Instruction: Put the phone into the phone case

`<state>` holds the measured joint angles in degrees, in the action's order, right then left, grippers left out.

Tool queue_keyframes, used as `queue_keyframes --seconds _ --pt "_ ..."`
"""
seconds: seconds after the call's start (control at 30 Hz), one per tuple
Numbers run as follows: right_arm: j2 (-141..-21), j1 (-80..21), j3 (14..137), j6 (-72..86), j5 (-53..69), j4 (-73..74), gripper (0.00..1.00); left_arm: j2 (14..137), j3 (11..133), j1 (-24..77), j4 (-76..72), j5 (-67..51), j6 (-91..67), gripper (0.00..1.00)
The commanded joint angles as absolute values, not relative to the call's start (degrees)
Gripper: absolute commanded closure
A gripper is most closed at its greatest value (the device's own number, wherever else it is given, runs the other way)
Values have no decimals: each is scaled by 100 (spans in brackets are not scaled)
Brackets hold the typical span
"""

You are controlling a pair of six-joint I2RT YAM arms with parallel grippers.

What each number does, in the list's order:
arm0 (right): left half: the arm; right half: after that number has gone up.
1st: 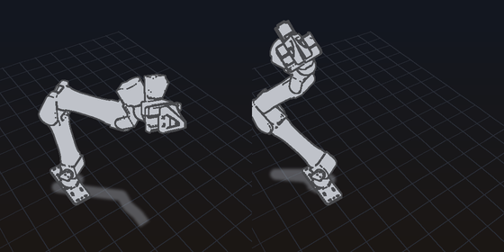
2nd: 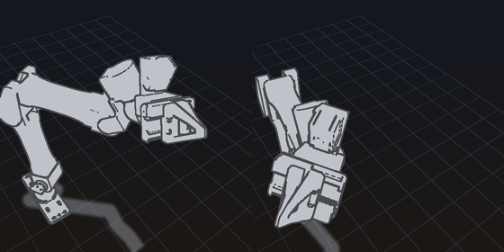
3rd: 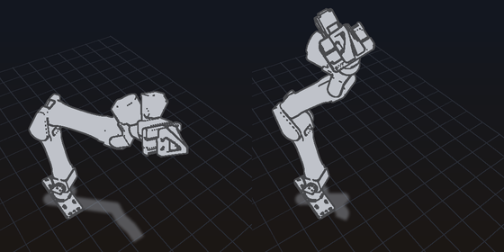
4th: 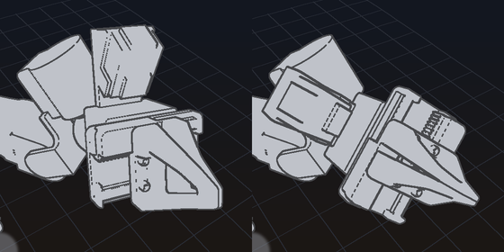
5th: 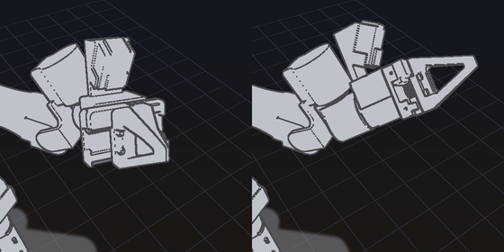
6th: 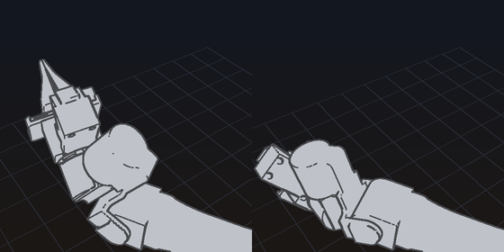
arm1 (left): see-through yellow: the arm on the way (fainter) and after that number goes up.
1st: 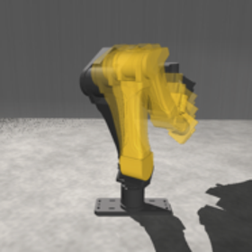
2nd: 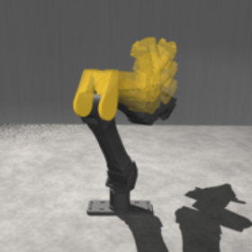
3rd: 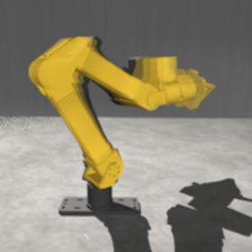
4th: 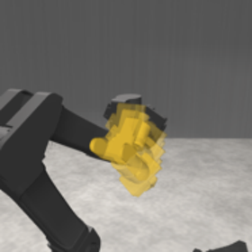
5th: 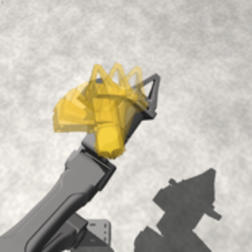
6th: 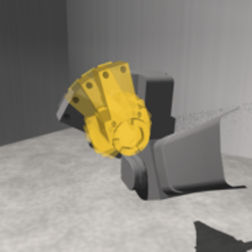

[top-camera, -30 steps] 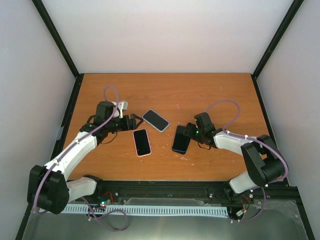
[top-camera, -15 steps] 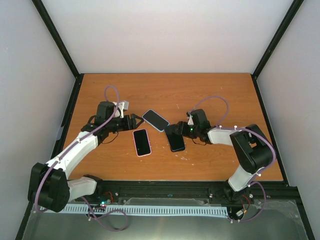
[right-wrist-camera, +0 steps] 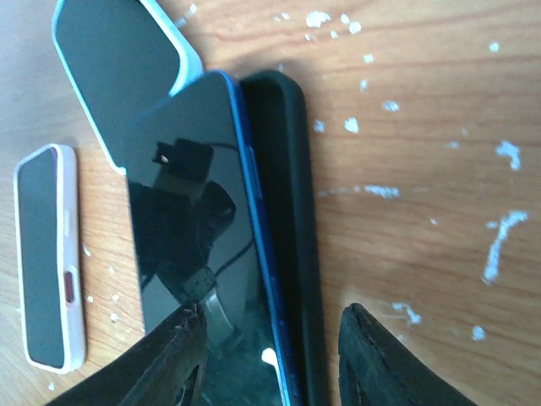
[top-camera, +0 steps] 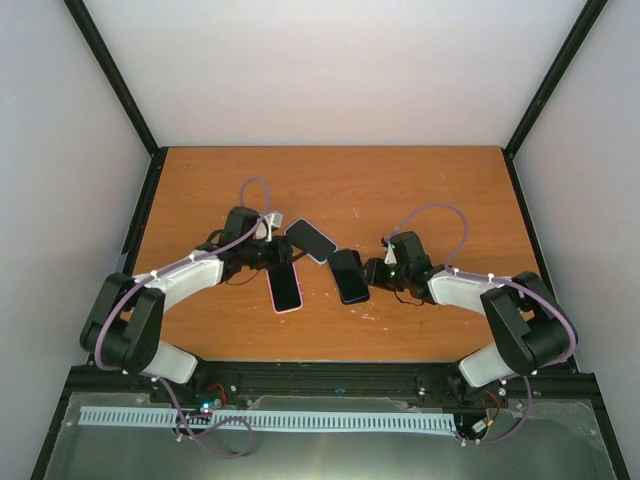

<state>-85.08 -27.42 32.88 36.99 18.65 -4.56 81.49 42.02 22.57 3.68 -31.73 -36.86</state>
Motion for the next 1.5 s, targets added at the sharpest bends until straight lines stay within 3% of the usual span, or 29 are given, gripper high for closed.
queue_keyframes --seconds 0.0,0.2,0.37,0.77,0.97,1.27,1.47 --pt "-8514 -2769 3163 3579 1797 -452 58 8638 4578 2525 -252 -3155 -3957 44" --pt "-8904 -2769 3282 3599 2092 -903 60 9229 4663 2627 -703 -3079 -4186 49" --pt "-9074 -2777 3207 3792 2283 -1242 69 9557 4700 2707 -913 -3033 -4275 51" --pt "-8585 -3308 2241 4420 1830 -1547 77 10053 4876 3051 -1028 -3146 -4316 52" --pt "-8306 -3391 1858 4597 1546 -1674 83 10152 4883 3124 -1076 -3174 -4302 59" --pt "-7883 -3270 2250 4278 1440 -1376 79 10311 4887 3139 -1306 -3229 -4216 62" --pt "-7907 -3069 2541 4246 1398 -1276 70 10407 4950 3146 -1295 -3162 -4201 60"
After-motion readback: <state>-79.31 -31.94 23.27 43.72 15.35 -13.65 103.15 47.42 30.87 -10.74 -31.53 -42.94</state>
